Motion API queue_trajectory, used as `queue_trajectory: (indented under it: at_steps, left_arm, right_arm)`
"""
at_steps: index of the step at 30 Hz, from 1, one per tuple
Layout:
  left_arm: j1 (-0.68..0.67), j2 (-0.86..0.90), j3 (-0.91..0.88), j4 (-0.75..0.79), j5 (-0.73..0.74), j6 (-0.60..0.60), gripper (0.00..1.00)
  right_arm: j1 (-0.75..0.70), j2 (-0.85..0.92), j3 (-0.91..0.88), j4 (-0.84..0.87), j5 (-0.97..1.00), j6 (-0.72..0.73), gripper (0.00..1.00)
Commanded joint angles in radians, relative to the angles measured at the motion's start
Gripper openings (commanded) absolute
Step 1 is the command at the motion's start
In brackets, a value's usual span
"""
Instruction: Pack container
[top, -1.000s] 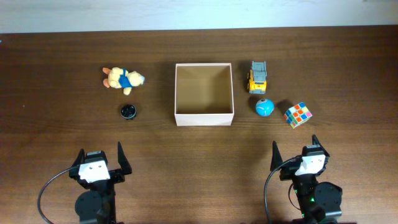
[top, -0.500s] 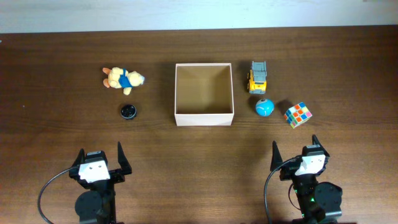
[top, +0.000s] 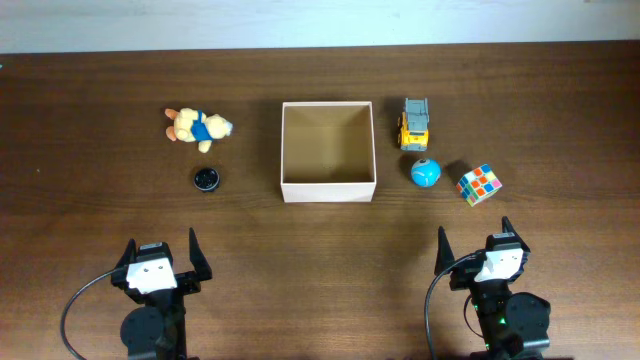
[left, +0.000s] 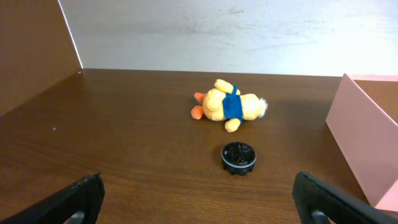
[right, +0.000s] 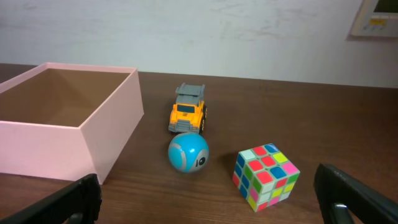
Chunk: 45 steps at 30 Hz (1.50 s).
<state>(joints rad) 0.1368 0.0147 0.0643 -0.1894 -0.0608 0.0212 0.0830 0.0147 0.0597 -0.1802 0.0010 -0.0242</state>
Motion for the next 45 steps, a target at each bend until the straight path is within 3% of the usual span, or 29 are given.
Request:
queue_trajectory:
  at_steps: [1, 4, 9, 13, 18, 29, 33, 39, 45]
  left_arm:
    - [-0.004, 0.004, -0.009, 0.006, -0.011, -0.006, 0.99]
    - [-0.004, 0.004, -0.009, 0.006, -0.011, -0.006, 0.99]
    - [-0.004, 0.003, -0.009, 0.006, -0.011, -0.006, 0.99]
    - [-0.004, 0.004, -0.009, 0.006, -0.011, -0.006, 0.99]
    - [-0.004, 0.004, -0.009, 0.006, -0.011, -0.006, 0.99]
    - [-0.004, 0.004, -0.009, 0.006, -0.011, -0.006, 0.99]
    - [-0.004, 0.003, -0.009, 0.006, -0.011, -0.006, 0.99]
    - [-0.004, 0.004, -0.009, 0.006, -0.011, -0.006, 0.99]
    - [-0.004, 0.003, -0.009, 0.006, -0.011, -0.006, 0.99]
  right_arm:
    - [0.001, -0.006, -0.008, 0.019, 0.025, 0.026, 0.99]
    - [0.001, -0.006, -0.007, 0.058, 0.027, 0.114, 0.99]
    - [0.001, 0.039, 0.061, 0.029, 0.03, 0.138, 0.99]
    - [0.0, 0.202, 0.224, -0.011, 0.039, 0.137, 0.99]
    - [0.0, 0.536, 0.558, -0.112, 0.037, 0.137, 0.99]
    - [0.001, 1.173, 1.416, -0.698, 0.026, 0.108, 0.99]
    - [0.001, 1.277, 1.522, -0.807, -0.005, 0.108, 0.99]
    - [0.0, 1.341, 1.525, -0.938, -0.008, 0.109, 0.99]
    - [-0.064, 1.401, 1.524, -1.059, 0.068, 0.202, 0.99]
